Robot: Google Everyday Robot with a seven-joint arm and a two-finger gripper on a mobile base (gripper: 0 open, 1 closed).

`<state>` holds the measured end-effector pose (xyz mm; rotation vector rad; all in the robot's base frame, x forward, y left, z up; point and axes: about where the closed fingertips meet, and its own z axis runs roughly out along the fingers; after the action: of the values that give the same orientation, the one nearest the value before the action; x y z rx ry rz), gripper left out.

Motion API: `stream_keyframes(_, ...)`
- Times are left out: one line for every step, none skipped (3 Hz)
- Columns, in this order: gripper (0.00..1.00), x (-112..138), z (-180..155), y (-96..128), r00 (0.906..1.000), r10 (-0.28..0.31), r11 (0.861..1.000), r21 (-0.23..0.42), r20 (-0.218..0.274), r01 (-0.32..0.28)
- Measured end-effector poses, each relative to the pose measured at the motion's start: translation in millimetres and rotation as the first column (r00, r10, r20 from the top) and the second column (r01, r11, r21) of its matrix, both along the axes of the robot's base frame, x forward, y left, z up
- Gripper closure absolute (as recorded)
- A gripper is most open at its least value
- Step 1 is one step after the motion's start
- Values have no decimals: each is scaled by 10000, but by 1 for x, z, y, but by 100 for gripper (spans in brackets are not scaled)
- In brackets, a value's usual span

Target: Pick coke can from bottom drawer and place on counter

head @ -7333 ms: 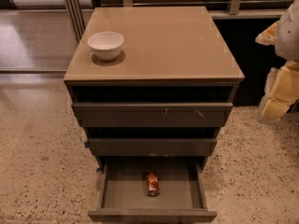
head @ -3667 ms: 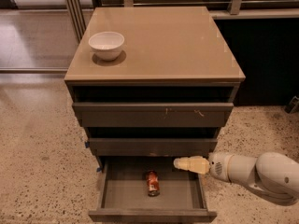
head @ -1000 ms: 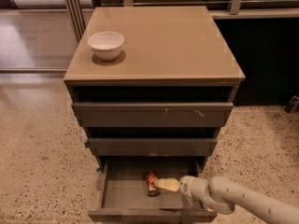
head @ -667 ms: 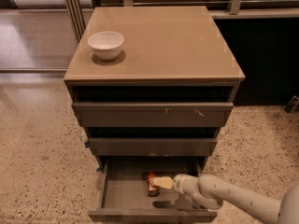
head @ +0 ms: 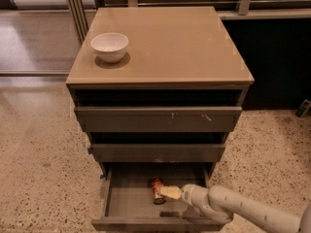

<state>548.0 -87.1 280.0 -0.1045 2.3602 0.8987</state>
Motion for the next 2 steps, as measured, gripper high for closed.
stream_keyframes(0,5,-16,8,9995,-197,9998,54,-234,198)
stream_keyframes(0,17,-33,25,9988,80,9999,-138,-473,-87)
